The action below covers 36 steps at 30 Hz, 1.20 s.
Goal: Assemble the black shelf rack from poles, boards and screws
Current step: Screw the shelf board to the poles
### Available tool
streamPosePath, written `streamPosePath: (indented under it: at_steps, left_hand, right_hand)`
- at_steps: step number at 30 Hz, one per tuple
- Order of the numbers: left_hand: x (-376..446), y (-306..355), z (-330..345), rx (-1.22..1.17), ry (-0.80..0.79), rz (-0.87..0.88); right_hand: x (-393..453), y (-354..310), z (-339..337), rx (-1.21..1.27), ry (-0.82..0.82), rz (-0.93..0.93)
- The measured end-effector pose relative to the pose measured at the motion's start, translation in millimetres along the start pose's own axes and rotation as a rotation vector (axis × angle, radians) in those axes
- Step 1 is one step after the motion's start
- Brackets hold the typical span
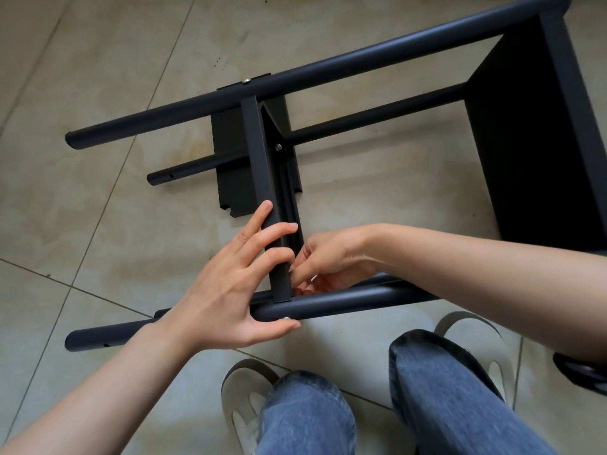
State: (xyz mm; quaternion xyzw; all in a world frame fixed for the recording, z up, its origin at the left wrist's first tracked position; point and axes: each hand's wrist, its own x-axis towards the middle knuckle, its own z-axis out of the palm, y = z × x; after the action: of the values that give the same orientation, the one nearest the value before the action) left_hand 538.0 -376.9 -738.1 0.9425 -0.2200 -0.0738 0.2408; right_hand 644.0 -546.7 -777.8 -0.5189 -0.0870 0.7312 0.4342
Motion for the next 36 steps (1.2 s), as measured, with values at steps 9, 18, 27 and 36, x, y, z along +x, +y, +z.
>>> streamPosePath:
  at_steps: [9, 18, 27, 36]
  left_hand:
    - [0.7, 1.4, -0.8, 0.019, 0.003, 0.003]
    - [0.4, 2.1, -1.4, 0.025, 0.0, -0.004]
    - [0.7, 2.4, -1.3, 0.032, -0.003, 0.001]
    - [0.4, 1.9, -0.9, 0.038, -0.002, -0.001]
  right_hand:
    - [-5.7, 1.8, -7.3, -0.063, -0.01, 0.012]
    - [-7.1, 2.1, -9.4, -0.083, -0.035, 0.023]
    - [-5.3, 1.1, -8.4, -0.091, -0.05, 0.018]
    - [-5.4, 1.0, -6.6, -0.126, -0.016, 0.003]
